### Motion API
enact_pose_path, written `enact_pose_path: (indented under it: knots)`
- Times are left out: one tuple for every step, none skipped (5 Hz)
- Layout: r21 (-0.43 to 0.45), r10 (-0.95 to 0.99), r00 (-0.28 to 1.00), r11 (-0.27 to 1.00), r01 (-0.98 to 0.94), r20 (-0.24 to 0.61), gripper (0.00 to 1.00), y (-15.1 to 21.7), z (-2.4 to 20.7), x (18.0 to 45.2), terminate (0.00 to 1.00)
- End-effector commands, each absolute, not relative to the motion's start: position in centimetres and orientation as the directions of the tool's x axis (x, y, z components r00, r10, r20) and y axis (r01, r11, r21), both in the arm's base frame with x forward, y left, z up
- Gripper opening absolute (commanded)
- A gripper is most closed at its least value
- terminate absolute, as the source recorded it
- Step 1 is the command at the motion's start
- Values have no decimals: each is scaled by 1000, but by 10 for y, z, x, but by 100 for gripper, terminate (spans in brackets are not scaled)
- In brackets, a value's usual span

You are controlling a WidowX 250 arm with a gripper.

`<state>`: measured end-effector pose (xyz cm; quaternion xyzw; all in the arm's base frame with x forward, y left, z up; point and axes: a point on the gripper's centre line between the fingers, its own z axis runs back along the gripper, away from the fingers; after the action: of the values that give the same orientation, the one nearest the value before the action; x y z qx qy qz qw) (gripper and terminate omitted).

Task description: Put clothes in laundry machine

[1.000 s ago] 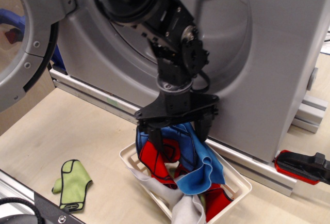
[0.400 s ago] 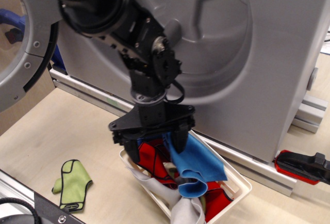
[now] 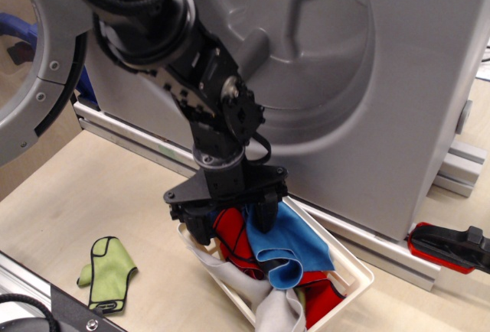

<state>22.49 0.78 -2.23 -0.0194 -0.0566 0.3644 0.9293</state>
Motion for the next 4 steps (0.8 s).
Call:
enact_pose_path:
  knots:
    - [-128,629,772,777,-617,91,100,3,-23,235,0]
    - [-113,631,771,775,-622,80,0,10,-30,234,0]
    - [-101,625,775,780,-618,93,0,16,-33,233,0]
    - [-87,592,796,806,-586,122,0,18,-27,232,0]
